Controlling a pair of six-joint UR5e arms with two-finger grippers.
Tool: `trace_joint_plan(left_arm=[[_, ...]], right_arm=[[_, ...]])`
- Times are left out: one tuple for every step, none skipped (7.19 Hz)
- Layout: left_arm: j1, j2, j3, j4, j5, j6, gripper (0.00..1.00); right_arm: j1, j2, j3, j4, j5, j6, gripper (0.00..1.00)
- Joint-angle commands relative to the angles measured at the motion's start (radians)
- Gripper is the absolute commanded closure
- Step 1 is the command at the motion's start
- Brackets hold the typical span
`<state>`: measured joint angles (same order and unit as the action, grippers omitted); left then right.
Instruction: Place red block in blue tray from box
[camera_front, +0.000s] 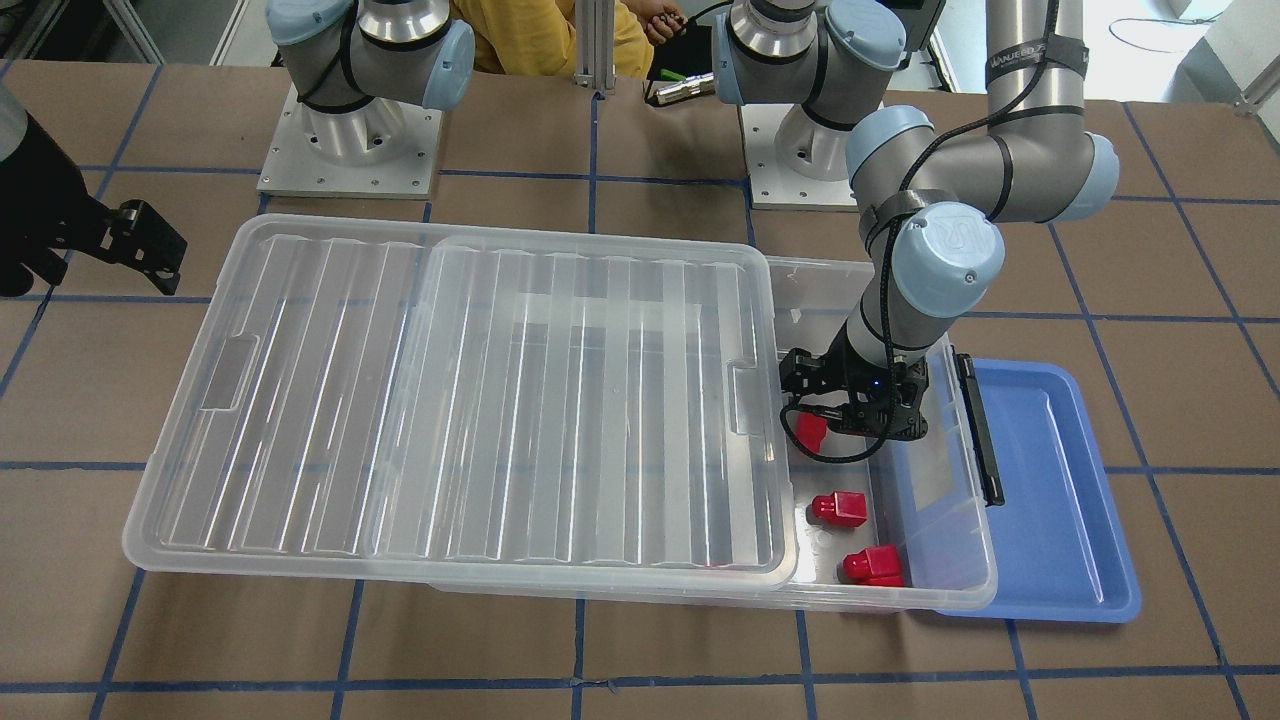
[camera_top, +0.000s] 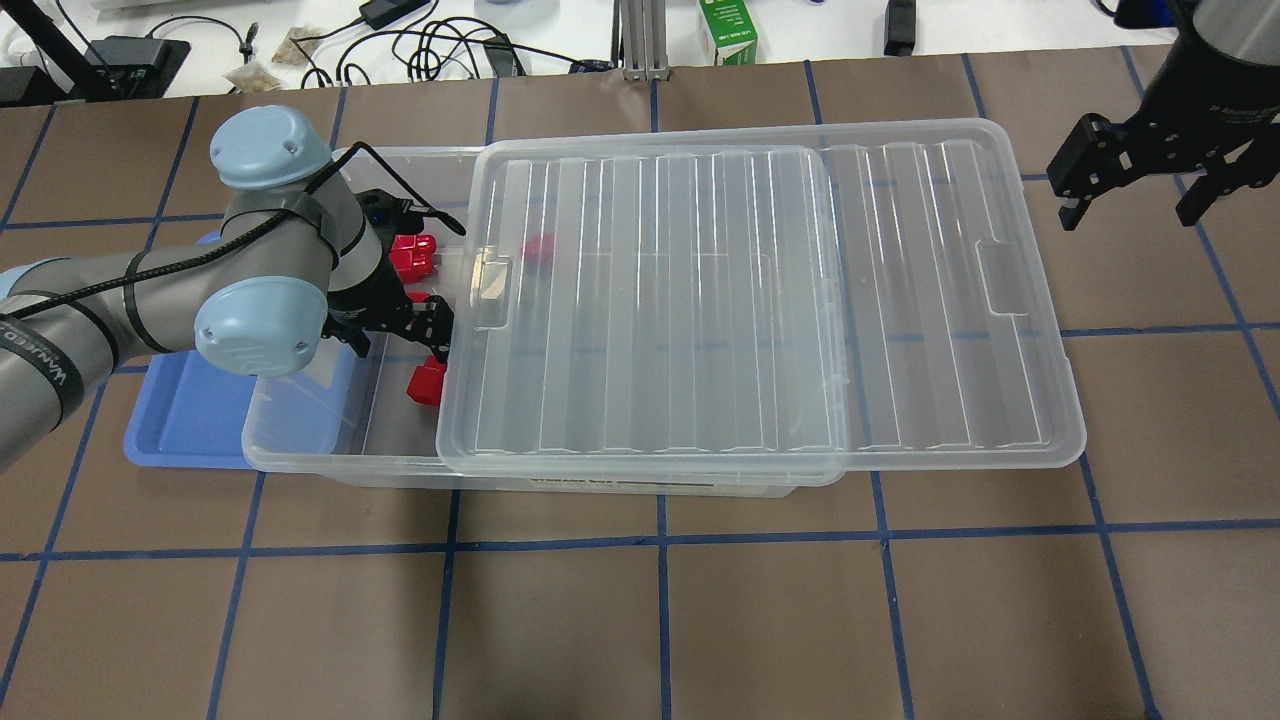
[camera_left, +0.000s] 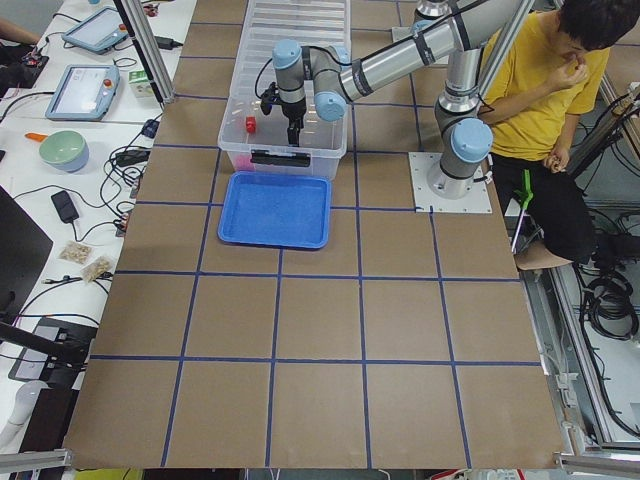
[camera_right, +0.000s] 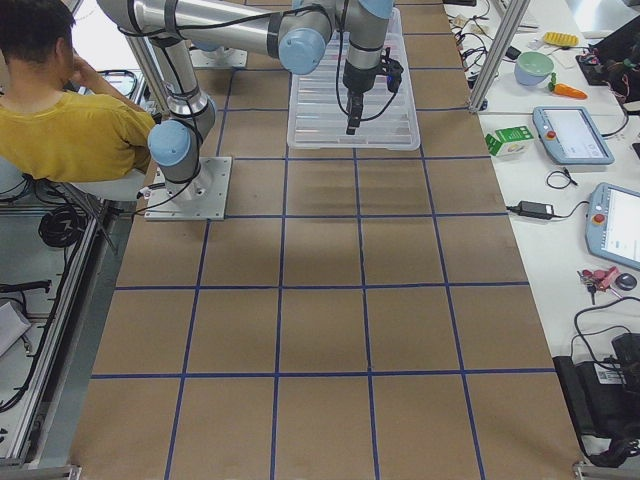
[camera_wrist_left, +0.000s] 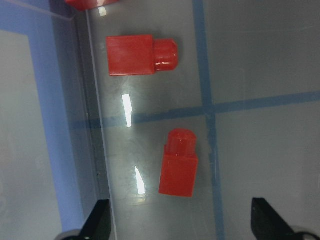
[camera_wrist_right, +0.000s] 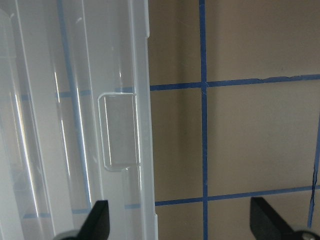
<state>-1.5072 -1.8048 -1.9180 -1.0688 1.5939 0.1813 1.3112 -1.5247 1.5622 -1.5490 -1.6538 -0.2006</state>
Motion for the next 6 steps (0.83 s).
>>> trace_joint_plan(left_arm=[[0.002,-0.014,-0.001,0.003,0.0,0.0,0.0],[0.005,-0.016,-0.018,0.027,-0.002,0.0,0.0],[0.016,-0.028,-0.044,0.079,-0.002,0.0,0.0],[0.016,-0.037,-0.064,0.116,-0.002,0.0,0.0],[0.016,-0.05,-0.065,0.118,-0.002,-0.002,0.0],[0.016,-0.067,-0.068,0.125,-0.002,-0.003,0.0]], right_arm=[[-0.001,-0.003,0.002,-0.002,-0.006,0.003,0.0],[-0.004,-0.021,0.004,0.013,-0.006,0.001,0.0],[-0.001,-0.025,0.007,0.009,-0.006,-0.002,0.0],[-0.003,-0.025,0.01,0.0,-0.006,0.0,0.0],[-0.003,-0.025,0.01,0.0,-0.008,0.0,0.0],[-0.003,-0.023,0.01,-0.003,-0.006,0.003,0.0]])
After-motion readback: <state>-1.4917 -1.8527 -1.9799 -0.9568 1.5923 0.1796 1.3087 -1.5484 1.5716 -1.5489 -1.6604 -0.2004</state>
